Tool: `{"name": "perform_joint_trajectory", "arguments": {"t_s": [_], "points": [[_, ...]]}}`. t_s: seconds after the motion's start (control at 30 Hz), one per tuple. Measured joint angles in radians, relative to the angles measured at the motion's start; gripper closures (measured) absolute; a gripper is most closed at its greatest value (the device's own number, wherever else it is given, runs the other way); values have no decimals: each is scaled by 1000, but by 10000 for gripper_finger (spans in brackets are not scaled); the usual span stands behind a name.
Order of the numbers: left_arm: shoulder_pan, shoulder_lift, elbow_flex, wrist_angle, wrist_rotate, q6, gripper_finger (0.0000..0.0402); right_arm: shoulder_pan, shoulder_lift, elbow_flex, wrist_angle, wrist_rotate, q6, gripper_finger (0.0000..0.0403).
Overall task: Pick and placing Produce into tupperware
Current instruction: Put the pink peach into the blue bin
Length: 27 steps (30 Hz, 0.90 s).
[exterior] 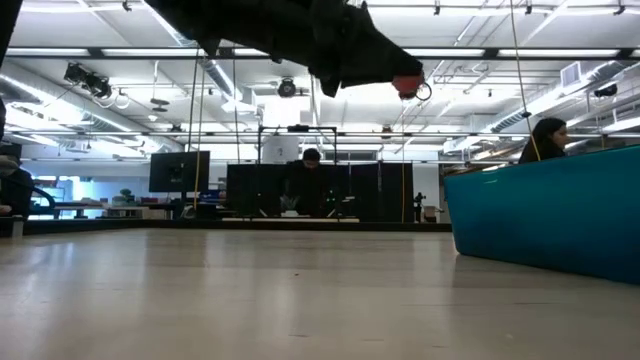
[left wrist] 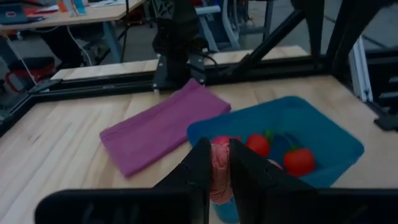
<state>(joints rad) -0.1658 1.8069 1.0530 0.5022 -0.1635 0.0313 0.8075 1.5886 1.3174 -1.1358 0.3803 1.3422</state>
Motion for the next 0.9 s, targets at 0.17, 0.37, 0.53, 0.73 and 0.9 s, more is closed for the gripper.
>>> {"name": "perform_joint_trajectory", "arguments": {"t_s": [0.17,0.37,0.53,0.73,0.9], "points": [[-1,19,40,5,1,-51,352,106,-111,0,-4,137,46,319],[-7,164,192,0,84,-73,357,218,-209,0,-46,451,-22,320],[-20,306,351,-95,94,-75,351,264,-256,0,-74,592,-46,320],[-29,382,451,-278,94,-74,330,258,-257,0,-80,620,-143,319],[-28,389,461,-295,94,-73,304,250,-254,0,-80,619,-149,320]]}}
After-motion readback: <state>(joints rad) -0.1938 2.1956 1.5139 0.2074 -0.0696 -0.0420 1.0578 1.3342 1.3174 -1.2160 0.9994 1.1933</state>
